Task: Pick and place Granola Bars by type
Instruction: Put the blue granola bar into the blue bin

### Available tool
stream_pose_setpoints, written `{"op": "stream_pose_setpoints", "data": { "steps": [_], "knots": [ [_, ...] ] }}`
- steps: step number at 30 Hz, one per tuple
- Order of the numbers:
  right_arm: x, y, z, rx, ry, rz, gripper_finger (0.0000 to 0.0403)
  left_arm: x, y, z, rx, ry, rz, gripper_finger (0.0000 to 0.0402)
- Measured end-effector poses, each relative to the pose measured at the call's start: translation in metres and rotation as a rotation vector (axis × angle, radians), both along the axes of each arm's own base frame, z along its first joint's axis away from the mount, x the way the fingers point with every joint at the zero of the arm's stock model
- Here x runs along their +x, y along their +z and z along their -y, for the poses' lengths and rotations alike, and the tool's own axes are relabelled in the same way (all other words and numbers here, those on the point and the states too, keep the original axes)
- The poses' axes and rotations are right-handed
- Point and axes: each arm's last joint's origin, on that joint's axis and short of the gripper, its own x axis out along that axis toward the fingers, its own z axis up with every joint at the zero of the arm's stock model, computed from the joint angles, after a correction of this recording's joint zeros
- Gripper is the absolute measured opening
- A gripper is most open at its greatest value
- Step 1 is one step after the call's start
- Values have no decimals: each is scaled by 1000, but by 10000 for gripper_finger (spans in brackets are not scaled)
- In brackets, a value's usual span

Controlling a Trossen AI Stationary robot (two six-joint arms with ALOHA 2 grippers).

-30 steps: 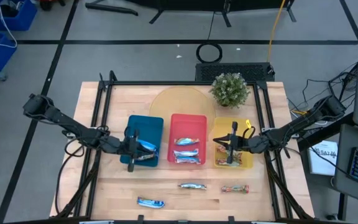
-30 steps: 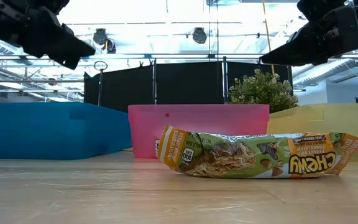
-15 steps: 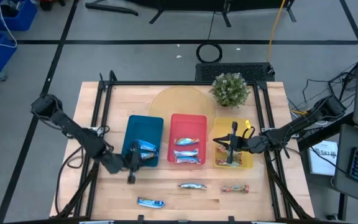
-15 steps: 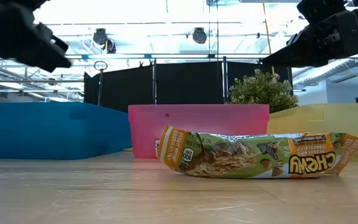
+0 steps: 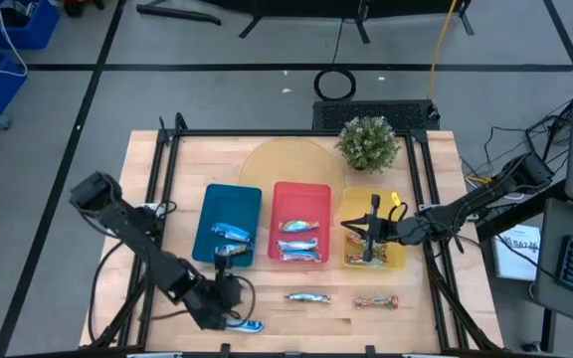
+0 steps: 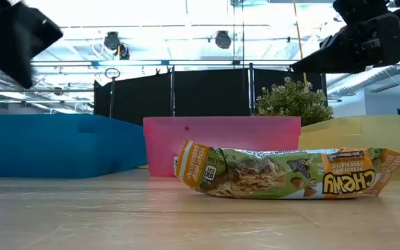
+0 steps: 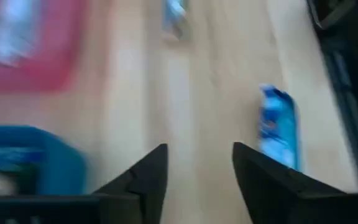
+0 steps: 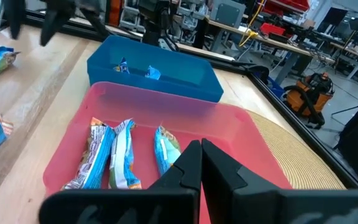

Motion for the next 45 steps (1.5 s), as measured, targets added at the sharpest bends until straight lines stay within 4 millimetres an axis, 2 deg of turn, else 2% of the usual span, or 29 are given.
{"op": "stream_pose_setpoints", "data": {
  "steps": [4,7,12,16,25,30,33,36,43,45],
  "knots": [
    [0,0,0,-10,2,-5,0,4,-11,18,-64,-5,-83,224],
    [0,0,0,-22,5,-8,0,8,-16,35,-95,-43,-155,237],
    [0,1,0,-36,8,-3,0,23,-5,57,-118,-66,-158,239],
    [0,2,0,-83,20,-2,0,28,-15,58,-35,-32,-270,239],
    [1,3,0,-117,26,2,0,44,-51,61,-37,-16,-413,240],
    [1,5,0,-161,35,12,0,48,-54,58,-40,-23,-431,239],
    [1,6,0,-180,38,14,0,50,-49,54,-59,-25,-435,238],
    [1,6,-1,-179,39,13,0,51,-48,51,-58,-28,-435,213],
    [1,6,0,-153,34,19,0,51,-48,50,-31,-53,-428,56],
    [1,6,0,-153,34,19,0,49,-46,49,-18,-80,-447,42]
  ]
}}
